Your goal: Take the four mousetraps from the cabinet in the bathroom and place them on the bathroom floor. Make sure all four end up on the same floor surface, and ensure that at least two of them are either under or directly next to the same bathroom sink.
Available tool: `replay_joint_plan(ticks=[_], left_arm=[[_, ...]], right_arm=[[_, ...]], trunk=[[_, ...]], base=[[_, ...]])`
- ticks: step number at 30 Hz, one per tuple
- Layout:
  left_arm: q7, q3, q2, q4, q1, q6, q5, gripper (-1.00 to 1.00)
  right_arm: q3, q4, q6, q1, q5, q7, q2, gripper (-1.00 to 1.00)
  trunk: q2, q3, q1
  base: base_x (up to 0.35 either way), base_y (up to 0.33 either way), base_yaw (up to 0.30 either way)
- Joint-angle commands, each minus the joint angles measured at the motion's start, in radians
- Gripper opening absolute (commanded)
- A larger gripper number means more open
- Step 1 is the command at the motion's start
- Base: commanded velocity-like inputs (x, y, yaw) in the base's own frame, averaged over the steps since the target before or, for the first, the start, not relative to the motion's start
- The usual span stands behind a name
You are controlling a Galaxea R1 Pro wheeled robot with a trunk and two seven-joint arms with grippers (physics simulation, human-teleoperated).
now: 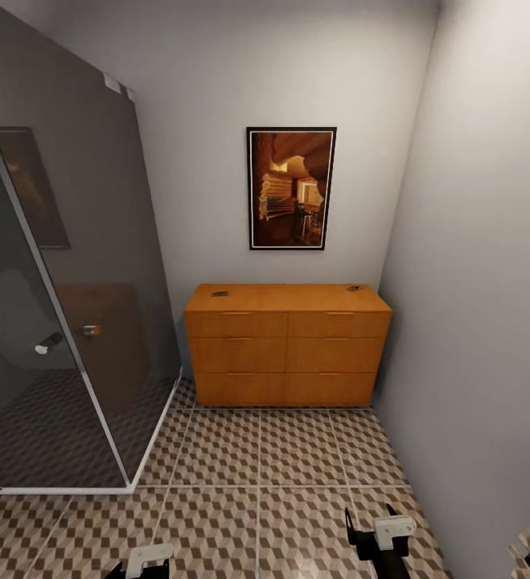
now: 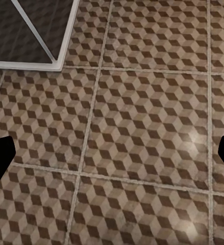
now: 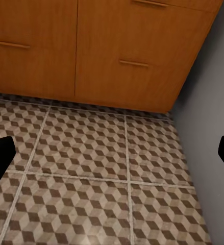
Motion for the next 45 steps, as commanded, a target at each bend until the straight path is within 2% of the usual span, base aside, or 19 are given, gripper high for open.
replay_joint_plan(ticks=[1, 45], left_arm=[[0.006, -0.009, 0.001, -0.001, -0.001, -0.002, 0.005, 1.00], [0.006, -0.009, 0.001, -0.001, -0.001, -0.002, 0.005, 1.00]], right_arm=[[0.008, 0.001, -0.001, -0.001, 0.002, -0.010, 0.000, 1.00], [0.008, 0.000, 0.001, -0.001, 0.002, -0.010, 0.001, 1.00]], trunk=[[-0.002, -0.002, 0.001], [-0.002, -0.002, 0.001]], base=[[0.000, 0.000, 0.000], [0.000, 0.000, 0.000]])
